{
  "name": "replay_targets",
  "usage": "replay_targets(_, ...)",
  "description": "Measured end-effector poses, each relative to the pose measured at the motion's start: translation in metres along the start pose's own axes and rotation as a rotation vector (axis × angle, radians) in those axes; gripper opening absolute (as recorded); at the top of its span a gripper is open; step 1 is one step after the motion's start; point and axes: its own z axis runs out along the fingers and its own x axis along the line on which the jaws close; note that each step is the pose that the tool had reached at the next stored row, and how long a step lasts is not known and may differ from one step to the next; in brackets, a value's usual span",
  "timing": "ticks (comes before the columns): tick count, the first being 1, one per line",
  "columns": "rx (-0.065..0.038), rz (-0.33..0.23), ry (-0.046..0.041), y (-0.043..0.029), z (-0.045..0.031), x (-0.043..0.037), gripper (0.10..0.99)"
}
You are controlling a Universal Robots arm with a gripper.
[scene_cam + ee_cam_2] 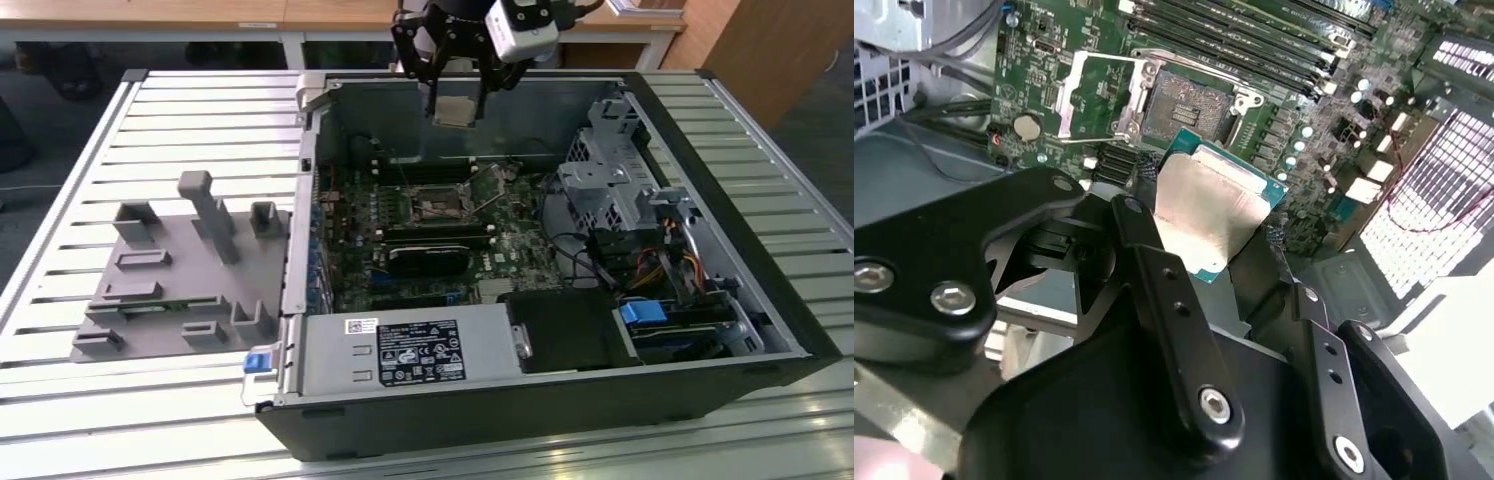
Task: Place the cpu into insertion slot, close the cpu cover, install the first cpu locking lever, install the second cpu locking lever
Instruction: 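Place the cpu into insertion slot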
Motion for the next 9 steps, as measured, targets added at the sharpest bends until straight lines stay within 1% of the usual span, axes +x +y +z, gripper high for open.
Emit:
replay_targets(4,0.002,0.043,-0.0042,0.0001,0.0001,0.0,0.537)
replay_targets(9,0.003,0.11,-0.0104,0.0001,0.0003,0.0,0.537)
